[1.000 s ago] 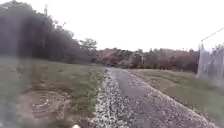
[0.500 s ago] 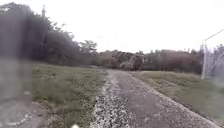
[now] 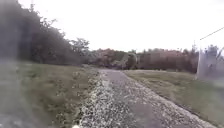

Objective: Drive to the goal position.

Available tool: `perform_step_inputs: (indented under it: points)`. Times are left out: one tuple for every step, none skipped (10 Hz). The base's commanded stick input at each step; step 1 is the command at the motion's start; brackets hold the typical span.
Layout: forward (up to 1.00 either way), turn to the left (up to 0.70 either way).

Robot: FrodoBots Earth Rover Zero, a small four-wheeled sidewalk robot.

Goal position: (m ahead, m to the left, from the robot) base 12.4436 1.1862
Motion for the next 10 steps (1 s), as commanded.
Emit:
perform_step_inputs:
  points:
    - [0.85, 0.0]
    - [0.85, 0.0]
    - [0.85, 0.0]
    - [0.85, 0.0]
    - [0.85, 0.0]
    - [0.85, 0.0]
    - [0.85, 0.0]
    - [0.85, 0.0]
    - [0.85, 0.0]
    - [0.85, 0.0]
